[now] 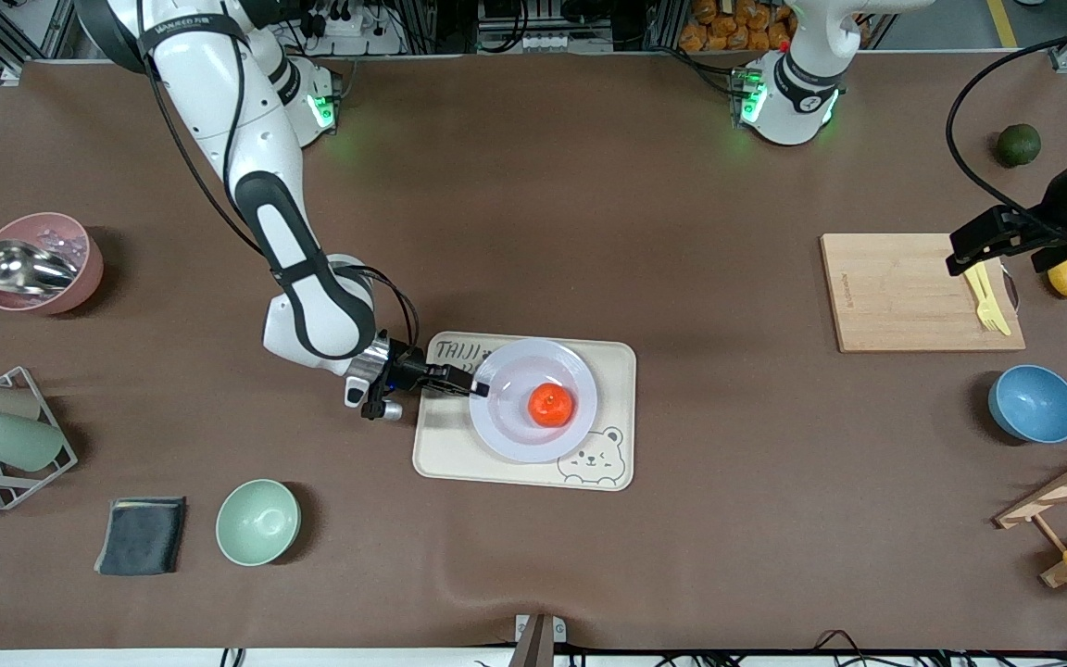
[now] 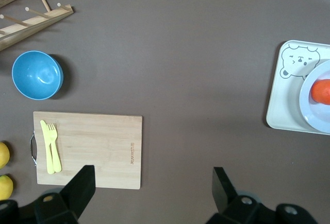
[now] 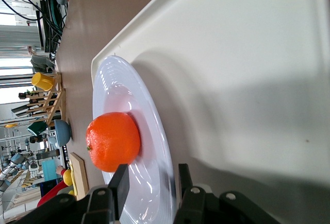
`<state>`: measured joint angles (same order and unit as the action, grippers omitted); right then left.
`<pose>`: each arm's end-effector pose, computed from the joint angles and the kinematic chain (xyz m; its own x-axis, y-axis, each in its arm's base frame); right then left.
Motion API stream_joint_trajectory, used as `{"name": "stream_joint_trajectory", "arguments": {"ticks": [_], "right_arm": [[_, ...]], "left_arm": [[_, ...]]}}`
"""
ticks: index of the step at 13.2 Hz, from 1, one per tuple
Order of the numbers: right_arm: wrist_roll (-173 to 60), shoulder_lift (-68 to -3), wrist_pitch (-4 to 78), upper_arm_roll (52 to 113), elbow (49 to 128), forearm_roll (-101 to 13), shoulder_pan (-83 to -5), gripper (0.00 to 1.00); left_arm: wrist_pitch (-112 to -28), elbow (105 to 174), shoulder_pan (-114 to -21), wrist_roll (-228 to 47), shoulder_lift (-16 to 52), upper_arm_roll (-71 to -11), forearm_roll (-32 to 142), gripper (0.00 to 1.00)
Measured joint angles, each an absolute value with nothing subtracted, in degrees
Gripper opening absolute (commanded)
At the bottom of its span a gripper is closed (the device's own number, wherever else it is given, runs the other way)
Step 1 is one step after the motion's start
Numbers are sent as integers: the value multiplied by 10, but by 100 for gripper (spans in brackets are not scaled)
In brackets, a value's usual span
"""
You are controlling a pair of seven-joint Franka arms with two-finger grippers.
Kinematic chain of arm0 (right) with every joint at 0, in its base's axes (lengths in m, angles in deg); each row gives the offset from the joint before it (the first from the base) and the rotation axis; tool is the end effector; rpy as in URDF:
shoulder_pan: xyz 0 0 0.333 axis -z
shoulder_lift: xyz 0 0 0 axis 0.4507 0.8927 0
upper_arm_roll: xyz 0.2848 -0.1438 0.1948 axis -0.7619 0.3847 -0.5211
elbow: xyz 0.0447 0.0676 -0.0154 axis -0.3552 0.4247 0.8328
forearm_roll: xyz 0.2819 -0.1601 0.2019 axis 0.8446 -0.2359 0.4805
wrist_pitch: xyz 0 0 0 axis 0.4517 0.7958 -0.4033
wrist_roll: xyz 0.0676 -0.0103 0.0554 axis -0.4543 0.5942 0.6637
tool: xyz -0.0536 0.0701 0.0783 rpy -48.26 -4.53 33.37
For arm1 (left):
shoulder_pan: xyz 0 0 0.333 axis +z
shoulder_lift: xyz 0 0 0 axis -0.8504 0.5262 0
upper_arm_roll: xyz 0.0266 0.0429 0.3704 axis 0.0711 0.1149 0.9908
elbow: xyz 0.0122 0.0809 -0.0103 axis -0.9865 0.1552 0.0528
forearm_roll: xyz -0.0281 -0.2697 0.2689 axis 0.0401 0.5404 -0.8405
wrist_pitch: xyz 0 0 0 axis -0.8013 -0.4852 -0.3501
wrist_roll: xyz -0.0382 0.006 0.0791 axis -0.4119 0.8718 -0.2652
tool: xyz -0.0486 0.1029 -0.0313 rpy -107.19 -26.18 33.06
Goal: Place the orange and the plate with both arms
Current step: 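Open the right gripper to release the plate on the tray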
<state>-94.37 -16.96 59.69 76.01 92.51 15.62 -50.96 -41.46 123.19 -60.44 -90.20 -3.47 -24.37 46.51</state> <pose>0.6106 0.3047 0.1860 0.9740 -0.2219 -0.0460 -0.1590 -0.5247 -0.8363 0.5687 -0.0362 0.6811 0.9988 0.0448 0.0189 0.0445 -0.9989 0.0157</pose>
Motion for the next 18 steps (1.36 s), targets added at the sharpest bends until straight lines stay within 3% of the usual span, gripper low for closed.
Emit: {"name": "stream_joint_trajectory", "arguments": {"ticks": [4,11,15,18], "right_arm": [[-941,-169,601,763,925,132,-507,43],[-760,-177,592,771,908,-47,-499,46],[-744,-179,519,791,901,-87,-472,49],[-704,-194,422,843,883,-161,-465,52]], "left_arm": [[-415,1232,-604,-902,-37,-244,465,100],[-415,1232,-604,-902,-38,-241,465,100],[-415,1227,-604,-902,-39,-241,465,100],[-415,1226,-604,-902,-39,-242,465,100]]}}
